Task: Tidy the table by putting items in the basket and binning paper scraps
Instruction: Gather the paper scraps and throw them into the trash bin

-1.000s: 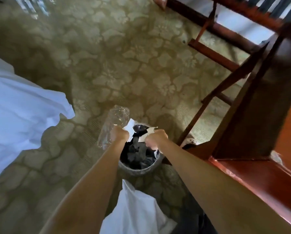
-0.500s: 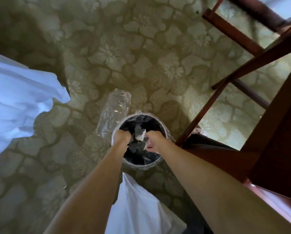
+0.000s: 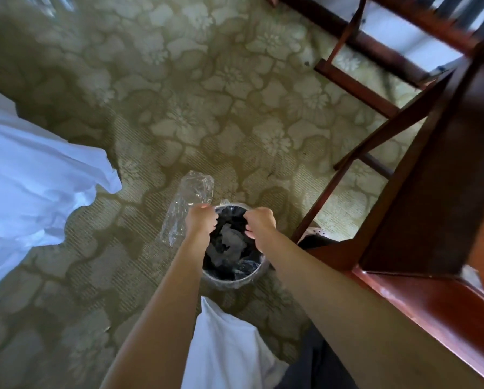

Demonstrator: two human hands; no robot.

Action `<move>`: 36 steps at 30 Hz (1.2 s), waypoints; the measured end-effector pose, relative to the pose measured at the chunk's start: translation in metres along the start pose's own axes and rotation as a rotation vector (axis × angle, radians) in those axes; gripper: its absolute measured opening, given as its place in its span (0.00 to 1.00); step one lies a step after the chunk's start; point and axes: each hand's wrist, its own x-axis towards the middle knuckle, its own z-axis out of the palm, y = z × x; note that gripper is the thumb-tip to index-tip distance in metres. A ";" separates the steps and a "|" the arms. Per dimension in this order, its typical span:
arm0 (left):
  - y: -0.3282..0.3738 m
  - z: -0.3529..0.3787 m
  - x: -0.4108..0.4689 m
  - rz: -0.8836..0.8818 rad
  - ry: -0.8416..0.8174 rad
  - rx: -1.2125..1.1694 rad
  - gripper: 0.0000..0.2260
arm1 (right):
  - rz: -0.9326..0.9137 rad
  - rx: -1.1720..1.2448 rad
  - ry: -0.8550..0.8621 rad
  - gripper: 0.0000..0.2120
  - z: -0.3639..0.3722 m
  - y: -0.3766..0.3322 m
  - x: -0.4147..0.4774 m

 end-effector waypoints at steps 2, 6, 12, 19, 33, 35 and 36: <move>0.025 0.000 -0.033 0.134 0.014 -0.069 0.14 | -0.153 0.020 0.036 0.17 -0.012 -0.013 -0.031; 0.082 0.000 -0.108 0.419 0.053 -0.072 0.10 | -0.440 0.102 0.111 0.12 -0.045 -0.045 -0.097; 0.149 0.014 -0.239 0.827 -0.035 -0.233 0.13 | -0.829 0.366 0.139 0.11 -0.127 -0.072 -0.222; 0.173 0.089 -0.361 1.061 -0.234 -0.140 0.10 | -0.933 0.559 0.272 0.10 -0.255 -0.045 -0.288; 0.157 0.326 -0.403 1.216 -0.278 0.908 0.19 | -0.563 -0.130 0.888 0.15 -0.483 0.031 -0.217; 0.161 0.345 -0.396 1.222 -0.212 0.971 0.26 | -0.500 -0.286 0.926 0.19 -0.499 0.030 -0.205; 0.163 0.354 -0.393 1.220 -0.180 1.005 0.29 | -0.464 -0.332 0.932 0.21 -0.507 0.028 -0.201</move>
